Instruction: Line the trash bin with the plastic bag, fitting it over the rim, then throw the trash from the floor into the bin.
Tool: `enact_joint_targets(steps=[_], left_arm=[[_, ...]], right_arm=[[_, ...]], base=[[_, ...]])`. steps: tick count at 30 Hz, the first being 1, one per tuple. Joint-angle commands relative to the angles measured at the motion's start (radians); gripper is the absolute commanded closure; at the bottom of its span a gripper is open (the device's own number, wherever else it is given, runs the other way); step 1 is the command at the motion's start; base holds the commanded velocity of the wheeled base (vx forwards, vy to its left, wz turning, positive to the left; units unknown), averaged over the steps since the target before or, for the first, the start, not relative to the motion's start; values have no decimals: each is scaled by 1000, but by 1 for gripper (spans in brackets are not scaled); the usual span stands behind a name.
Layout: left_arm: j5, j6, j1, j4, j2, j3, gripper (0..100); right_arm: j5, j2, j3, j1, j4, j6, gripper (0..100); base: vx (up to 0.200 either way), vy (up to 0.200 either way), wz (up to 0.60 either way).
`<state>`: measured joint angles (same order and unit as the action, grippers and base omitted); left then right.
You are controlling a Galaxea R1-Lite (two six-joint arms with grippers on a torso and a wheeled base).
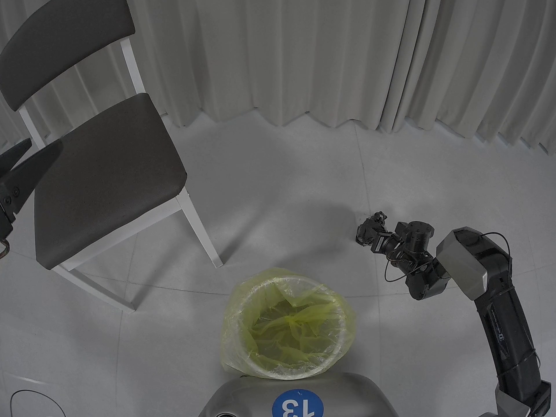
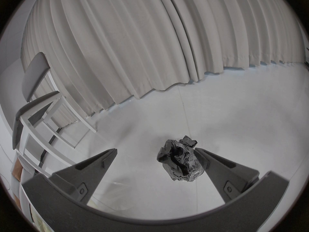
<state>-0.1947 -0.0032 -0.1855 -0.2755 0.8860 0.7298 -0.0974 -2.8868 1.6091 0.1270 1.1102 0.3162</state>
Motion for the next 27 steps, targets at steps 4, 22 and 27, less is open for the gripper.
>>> enact_joint_targets(steps=[4, 22, 27], left_arm=[[-2, -1, 9, -1, 1, 0, 0], [-5, -3, 28, -1, 1, -1, 0], [-5, -4, 26, -1, 1, -3, 0]], right_arm=[[-1, 1, -8, 0, 0, 0, 100], [-1, 178, -181, 25, 10, -8, 100], [-1, 216, -210, 26, 11, -8, 100]], base=[[0, 0, 0], [0, 0, 0], [0, 0, 0]])
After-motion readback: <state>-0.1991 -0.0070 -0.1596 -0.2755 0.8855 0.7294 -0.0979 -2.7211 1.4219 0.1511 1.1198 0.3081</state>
